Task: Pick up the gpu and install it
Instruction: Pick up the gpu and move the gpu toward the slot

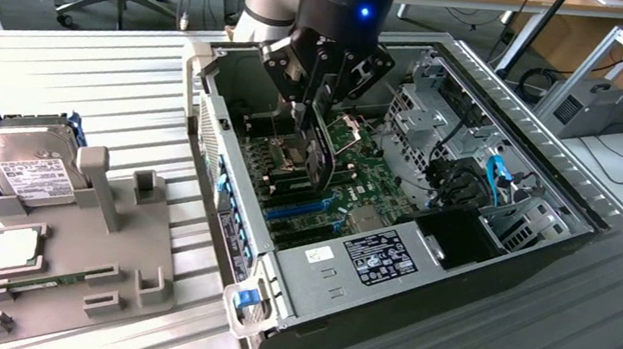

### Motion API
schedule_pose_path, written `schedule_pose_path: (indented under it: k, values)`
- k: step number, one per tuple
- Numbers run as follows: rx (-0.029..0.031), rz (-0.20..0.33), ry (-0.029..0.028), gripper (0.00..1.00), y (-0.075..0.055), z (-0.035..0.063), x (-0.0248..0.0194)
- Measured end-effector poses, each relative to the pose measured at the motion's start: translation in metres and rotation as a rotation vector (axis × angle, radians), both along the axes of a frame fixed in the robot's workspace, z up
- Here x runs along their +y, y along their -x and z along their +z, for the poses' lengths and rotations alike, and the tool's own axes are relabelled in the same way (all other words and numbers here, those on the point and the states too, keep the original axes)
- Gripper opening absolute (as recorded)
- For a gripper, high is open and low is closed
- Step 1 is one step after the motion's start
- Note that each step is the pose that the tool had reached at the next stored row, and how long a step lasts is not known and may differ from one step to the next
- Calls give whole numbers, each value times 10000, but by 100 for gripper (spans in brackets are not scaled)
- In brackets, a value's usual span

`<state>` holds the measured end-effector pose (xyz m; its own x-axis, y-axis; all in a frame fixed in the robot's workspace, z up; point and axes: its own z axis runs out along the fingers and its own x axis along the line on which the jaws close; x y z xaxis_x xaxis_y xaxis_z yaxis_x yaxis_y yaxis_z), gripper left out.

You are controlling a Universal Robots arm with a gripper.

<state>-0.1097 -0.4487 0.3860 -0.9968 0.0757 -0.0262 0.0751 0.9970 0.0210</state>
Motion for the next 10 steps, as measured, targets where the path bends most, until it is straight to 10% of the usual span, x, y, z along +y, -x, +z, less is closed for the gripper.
schedule_pose_path:
  k: [10]
  values:
    - [0, 1, 0, 26, -94, -41, 13]
